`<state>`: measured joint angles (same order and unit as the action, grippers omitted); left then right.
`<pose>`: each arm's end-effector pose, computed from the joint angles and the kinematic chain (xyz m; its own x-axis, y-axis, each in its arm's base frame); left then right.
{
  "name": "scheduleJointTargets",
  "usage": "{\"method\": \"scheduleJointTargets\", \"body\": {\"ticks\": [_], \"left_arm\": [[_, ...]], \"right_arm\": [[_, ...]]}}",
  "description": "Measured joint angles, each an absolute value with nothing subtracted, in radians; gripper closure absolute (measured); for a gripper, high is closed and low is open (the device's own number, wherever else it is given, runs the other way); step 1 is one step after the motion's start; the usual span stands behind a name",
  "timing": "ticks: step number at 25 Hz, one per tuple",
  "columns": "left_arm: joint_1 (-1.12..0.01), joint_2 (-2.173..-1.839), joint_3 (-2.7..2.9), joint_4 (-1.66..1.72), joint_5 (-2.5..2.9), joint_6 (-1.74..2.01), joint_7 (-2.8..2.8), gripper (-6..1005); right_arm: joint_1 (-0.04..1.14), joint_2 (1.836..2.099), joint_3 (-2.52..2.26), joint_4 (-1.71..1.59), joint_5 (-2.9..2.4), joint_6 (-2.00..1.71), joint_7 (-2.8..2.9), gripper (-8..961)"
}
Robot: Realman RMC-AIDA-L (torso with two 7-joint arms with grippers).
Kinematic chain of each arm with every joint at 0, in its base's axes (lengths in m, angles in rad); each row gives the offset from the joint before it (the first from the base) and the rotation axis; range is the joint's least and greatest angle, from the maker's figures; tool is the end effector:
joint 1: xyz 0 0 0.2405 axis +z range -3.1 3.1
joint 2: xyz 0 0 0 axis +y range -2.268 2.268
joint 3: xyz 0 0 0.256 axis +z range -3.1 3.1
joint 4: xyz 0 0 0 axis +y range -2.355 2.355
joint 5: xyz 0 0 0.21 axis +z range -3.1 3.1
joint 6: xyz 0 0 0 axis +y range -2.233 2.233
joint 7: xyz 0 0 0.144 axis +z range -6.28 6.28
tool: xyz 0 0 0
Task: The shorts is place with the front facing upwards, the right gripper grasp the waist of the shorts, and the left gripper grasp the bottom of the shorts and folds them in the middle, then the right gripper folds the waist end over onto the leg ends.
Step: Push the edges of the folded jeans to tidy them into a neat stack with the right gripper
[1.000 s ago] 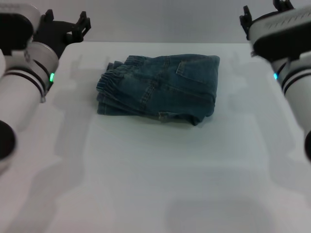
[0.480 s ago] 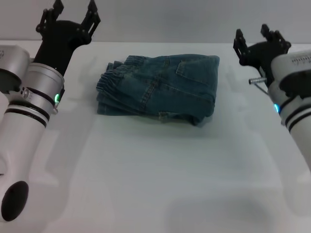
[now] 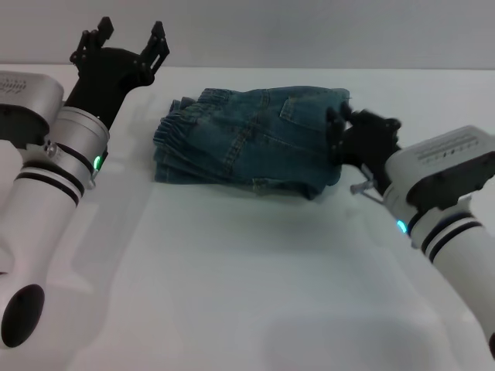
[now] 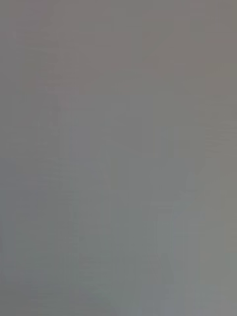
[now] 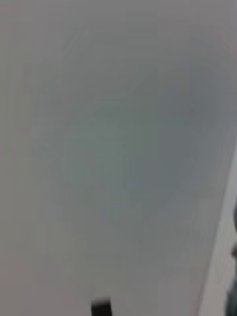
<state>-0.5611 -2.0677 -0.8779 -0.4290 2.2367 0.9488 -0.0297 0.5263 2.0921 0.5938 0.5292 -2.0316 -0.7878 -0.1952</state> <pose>-0.2389 0.3904 -0.0379 0.6466 -0.0761 0.7590 0.7220 -0.2601 -0.6412 0.2351 0.3513 -0.1064 0.7671 -0.1076 -0.6325 -0.6173 -0.3925 -0.6819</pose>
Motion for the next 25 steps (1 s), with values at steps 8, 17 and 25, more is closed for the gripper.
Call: {"method": "scheduleJointTargets", "body": {"ticks": [8,17,25], "left_arm": [[-0.564,-2.068,-0.866,-0.43,2.237,0.914,-0.024,184],[-0.548,-2.065,-0.853,-0.438,2.237,0.922,-0.027,184],[-0.537,-2.065,-0.853,-0.44,2.237,0.921,-0.029,184]], "right_arm": [[0.492,2.092,0.529,0.571,-2.029,-0.766,-0.182,908],[0.521,2.084,0.562,0.52,-2.025,-0.683,-0.042,953],[0.587,2.08,0.598,0.455,-2.025,-0.633,-0.006,948]]}}
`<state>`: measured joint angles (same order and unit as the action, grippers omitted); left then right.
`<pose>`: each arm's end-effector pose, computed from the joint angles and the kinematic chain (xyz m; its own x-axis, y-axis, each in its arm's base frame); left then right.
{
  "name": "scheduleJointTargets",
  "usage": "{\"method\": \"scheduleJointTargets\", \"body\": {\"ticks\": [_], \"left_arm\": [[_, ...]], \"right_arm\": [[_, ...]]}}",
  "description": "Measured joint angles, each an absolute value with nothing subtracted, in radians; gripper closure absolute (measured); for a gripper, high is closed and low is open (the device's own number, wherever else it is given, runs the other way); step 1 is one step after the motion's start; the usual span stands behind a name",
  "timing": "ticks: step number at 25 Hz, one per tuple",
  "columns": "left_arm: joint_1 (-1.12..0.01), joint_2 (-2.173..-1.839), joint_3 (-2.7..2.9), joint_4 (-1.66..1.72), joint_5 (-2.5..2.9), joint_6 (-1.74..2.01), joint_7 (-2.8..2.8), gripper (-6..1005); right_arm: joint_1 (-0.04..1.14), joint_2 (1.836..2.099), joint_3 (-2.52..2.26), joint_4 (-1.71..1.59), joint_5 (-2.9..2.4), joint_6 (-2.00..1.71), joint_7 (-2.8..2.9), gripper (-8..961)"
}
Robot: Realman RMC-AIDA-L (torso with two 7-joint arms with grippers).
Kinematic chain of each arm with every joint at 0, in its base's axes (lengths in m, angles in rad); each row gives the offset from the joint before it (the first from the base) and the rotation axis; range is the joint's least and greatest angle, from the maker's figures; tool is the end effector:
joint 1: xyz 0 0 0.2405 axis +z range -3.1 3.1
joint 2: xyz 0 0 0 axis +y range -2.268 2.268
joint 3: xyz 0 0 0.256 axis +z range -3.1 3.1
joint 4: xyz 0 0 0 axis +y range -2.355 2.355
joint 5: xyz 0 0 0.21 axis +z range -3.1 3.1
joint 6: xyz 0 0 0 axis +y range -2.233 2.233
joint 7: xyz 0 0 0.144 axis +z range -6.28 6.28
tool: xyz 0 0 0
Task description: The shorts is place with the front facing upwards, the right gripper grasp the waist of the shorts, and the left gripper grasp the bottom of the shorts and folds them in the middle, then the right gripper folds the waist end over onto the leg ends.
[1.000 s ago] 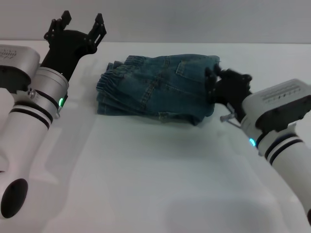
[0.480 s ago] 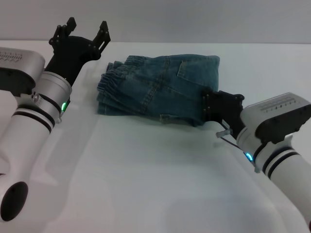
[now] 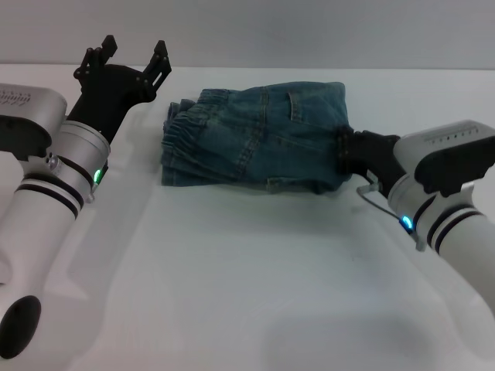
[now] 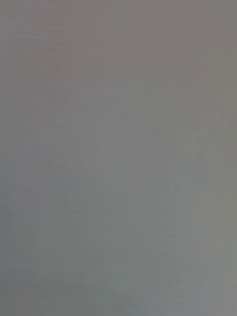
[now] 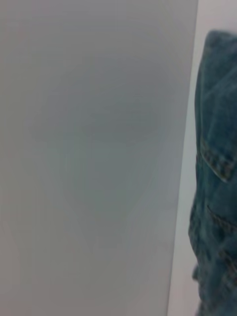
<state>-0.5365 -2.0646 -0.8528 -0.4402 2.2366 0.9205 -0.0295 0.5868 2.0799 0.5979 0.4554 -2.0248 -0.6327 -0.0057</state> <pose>-0.2472 0.3831 -0.0447 0.6581 -0.0322 0.7523 0.7197 -0.2667 -0.6410 0.2551 0.3652 -0.1091 0.7066 -0.2890 -0.6459 -0.7052 -0.3629 -0.6091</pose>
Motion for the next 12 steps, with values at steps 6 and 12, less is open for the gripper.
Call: {"method": "scheduleJointTargets", "body": {"ticks": [6,12], "left_arm": [[-0.534,-2.066,-0.853,-0.439,2.237,0.919,-0.031,184],[-0.532,-2.067,-0.86,-0.426,2.237,0.92,-0.017,184]], "right_arm": [[0.604,2.077,0.643,0.434,-2.03,-0.625,-0.004,945],[0.474,2.077,0.631,0.489,-2.071,-0.876,-0.044,941]]}}
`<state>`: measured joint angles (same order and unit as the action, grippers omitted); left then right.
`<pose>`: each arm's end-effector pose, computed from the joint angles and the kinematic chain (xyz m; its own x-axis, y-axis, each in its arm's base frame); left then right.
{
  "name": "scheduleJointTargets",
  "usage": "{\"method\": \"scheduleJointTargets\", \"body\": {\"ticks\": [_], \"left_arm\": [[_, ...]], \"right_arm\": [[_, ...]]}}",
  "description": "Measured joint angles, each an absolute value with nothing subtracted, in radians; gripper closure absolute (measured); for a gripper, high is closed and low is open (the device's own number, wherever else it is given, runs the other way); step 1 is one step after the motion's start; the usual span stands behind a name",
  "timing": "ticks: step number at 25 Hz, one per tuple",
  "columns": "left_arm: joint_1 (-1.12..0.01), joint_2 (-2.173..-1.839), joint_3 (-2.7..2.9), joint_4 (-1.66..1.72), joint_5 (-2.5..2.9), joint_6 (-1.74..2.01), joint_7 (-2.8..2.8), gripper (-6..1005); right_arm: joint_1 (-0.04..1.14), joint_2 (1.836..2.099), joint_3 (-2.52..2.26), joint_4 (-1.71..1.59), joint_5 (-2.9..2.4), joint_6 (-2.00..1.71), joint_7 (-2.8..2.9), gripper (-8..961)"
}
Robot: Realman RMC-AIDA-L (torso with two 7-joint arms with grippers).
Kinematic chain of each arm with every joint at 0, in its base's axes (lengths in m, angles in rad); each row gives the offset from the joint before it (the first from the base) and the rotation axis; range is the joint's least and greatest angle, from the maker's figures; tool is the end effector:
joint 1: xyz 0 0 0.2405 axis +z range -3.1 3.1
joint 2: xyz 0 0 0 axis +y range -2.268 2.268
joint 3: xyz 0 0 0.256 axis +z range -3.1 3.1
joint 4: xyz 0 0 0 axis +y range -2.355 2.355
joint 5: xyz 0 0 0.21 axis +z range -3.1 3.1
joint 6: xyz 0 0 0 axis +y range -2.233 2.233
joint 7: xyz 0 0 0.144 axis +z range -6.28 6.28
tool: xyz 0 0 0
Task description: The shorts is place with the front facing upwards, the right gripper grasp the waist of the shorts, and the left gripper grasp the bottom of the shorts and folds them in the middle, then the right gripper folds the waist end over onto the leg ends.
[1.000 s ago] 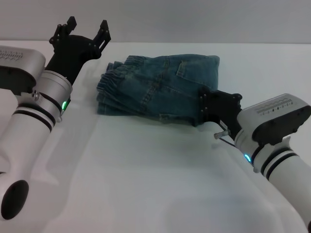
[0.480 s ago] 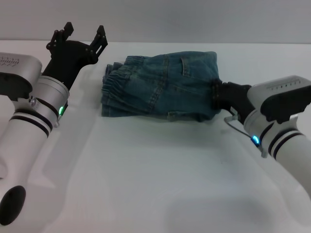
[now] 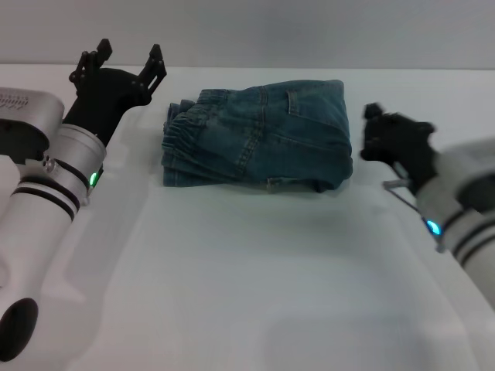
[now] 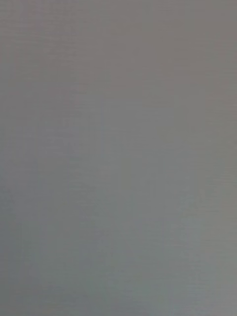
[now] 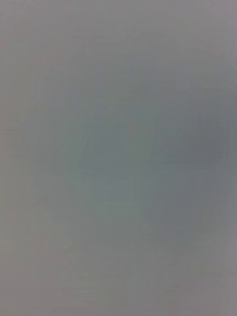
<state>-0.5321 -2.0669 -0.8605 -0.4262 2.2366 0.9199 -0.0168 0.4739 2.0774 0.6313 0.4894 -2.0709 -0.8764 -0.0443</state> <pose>-0.2530 0.3819 -0.0436 0.6716 -0.0271 0.7405 0.7125 -0.2507 -0.6554 0.2595 0.3465 -0.0842 0.6802 -0.1037 -0.7256 -0.7156 -0.3083 -0.6268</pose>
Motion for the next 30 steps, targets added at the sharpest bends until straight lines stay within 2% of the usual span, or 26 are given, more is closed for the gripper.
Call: {"method": "scheduleJointTargets", "body": {"ticks": [5,13,24,26,30], "left_arm": [[-0.527,-2.065,-0.893,-0.39,2.236,0.92,0.031,184],[-0.483,-2.062,-0.928,-0.312,2.231,0.934,0.032,184],[-0.419,-2.064,-0.956,-0.31,2.234,0.996,0.041,184],[-0.409,-2.066,-0.956,-0.311,2.235,1.018,0.041,184],[-0.403,-2.067,-0.956,-0.311,2.235,1.028,0.042,184]], "right_arm": [[0.362,2.075,0.656,0.435,-2.107,-1.161,-0.05,938],[0.279,2.078,0.793,0.309,-2.103,-1.303,-0.043,933],[0.263,2.082,0.813,0.31,-2.093,-1.323,-0.043,556],[0.262,2.083,0.813,0.314,-2.092,-1.323,-0.043,308],[0.26,2.084,0.81,0.317,-2.092,-1.323,-0.041,303]]}}
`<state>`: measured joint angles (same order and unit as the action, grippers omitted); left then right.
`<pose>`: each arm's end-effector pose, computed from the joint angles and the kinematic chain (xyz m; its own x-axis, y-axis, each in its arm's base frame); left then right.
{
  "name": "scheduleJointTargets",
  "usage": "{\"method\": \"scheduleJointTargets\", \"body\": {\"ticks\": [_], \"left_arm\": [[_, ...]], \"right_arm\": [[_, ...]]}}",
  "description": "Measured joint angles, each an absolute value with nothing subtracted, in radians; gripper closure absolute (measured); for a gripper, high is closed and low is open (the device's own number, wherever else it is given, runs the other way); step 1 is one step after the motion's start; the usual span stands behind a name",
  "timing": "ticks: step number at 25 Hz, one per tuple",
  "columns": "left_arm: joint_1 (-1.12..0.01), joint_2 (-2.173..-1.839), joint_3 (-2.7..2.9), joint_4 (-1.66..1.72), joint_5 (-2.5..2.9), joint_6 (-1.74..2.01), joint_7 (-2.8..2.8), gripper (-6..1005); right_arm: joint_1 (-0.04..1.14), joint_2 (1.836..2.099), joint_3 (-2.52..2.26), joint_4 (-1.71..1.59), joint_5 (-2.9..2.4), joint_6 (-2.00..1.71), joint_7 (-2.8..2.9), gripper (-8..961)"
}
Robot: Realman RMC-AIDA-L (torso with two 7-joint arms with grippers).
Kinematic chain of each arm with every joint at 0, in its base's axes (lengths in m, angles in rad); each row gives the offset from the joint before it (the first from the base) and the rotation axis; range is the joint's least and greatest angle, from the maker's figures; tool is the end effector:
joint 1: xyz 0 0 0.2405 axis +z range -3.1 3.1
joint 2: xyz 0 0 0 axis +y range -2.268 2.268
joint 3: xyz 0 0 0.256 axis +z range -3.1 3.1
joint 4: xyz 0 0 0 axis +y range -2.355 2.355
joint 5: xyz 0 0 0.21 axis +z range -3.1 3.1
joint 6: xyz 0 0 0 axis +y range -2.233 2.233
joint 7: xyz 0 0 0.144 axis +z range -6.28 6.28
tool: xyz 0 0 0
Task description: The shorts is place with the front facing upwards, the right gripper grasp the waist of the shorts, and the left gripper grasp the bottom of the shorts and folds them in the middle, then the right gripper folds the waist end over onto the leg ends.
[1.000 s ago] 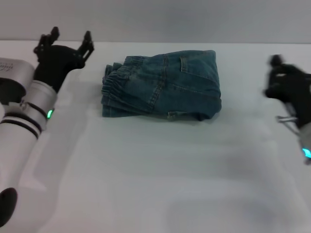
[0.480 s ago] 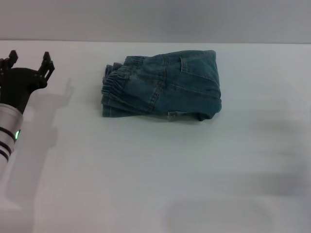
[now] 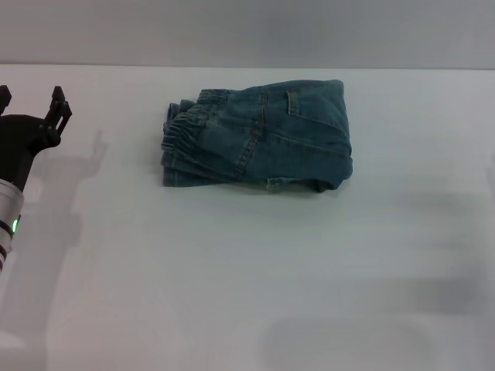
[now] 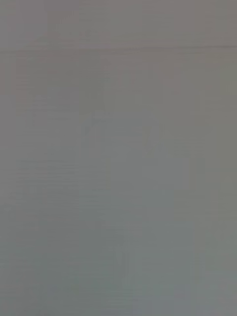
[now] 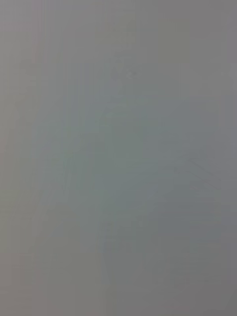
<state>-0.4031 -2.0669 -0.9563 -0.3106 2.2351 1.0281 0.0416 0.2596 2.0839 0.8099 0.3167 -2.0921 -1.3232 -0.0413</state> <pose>-0.3288 0.3426 -0.0102 0.7373 -0.0114 0.6755 0.6752 -0.0208 -0.7373 0.3407 0.2836 0.0018 0.7066 0.1646 -0.6882 -0.7046 0.0743 -0.7057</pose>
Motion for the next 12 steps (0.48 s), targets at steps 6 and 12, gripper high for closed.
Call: {"method": "scheduleJointTargets", "body": {"ticks": [6,12], "left_arm": [[-0.401,-2.066,-0.956,-0.311,2.235,1.029,0.042,184],[-0.402,-2.066,-0.952,-0.309,2.235,1.029,0.042,184]], "right_arm": [[0.259,2.086,0.809,0.317,-2.092,-1.323,-0.031,295],[0.258,2.086,0.811,0.317,-2.092,-1.319,-0.004,294]]}}
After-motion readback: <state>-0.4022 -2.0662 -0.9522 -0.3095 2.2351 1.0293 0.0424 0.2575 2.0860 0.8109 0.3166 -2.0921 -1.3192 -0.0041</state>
